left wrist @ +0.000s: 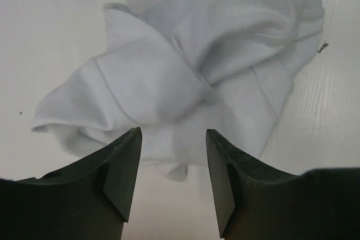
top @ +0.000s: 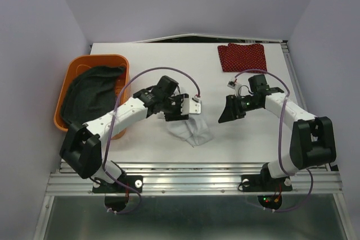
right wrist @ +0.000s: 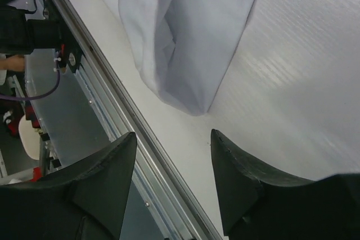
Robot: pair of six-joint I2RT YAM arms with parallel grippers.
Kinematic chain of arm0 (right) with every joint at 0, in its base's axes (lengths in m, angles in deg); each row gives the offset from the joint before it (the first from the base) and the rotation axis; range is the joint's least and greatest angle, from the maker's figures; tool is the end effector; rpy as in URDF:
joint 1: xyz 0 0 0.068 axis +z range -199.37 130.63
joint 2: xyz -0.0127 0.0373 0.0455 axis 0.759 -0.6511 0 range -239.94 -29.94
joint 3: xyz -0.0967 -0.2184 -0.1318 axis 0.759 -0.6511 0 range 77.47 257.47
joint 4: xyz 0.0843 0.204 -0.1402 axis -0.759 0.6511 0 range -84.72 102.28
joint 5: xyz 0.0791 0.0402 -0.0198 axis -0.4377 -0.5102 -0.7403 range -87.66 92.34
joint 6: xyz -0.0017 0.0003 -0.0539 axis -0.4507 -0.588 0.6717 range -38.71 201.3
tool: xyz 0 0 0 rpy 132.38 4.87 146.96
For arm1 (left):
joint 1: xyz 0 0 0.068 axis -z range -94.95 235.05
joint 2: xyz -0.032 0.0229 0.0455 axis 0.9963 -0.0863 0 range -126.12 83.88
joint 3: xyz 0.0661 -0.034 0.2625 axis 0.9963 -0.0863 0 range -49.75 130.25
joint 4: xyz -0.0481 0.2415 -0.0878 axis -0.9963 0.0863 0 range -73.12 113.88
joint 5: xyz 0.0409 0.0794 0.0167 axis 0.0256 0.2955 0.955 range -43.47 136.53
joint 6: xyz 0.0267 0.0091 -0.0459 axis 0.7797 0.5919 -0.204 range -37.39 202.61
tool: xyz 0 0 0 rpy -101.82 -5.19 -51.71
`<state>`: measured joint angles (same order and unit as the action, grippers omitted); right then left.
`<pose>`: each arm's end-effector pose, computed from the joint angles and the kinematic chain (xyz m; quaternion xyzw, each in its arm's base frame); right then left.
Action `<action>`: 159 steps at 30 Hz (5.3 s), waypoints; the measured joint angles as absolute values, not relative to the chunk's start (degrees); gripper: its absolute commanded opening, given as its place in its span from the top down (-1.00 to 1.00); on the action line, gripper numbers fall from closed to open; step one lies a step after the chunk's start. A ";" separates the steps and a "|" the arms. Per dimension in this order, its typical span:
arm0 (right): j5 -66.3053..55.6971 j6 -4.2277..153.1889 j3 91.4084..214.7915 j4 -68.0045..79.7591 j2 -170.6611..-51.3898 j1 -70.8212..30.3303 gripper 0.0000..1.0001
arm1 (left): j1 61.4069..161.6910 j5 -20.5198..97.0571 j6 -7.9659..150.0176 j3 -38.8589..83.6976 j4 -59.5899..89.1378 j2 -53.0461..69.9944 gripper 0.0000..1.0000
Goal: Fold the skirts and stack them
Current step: Flatten the skirt out
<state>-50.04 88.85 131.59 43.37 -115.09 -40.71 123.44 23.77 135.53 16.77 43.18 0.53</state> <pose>0.2653 0.0691 0.2122 -0.2037 0.8624 0.4356 0.1584 0.2416 -0.2091 0.2892 0.6982 0.5725 -0.1303 0.4097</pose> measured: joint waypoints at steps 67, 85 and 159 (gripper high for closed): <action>-50.61 82.07 129.50 33.29 -133.58 -27.53 0.17 | 131.31 31.87 148.80 7.68 26.51 -3.97 0.07; -50.70 81.42 129.50 33.27 -133.95 -27.55 0.19 | 130.63 31.85 144.89 14.15 26.86 -6.99 1.00; -48.82 68.78 136.51 17.84 -133.73 -23.37 0.12 | 122.85 16.14 124.60 5.36 32.89 2.30 1.00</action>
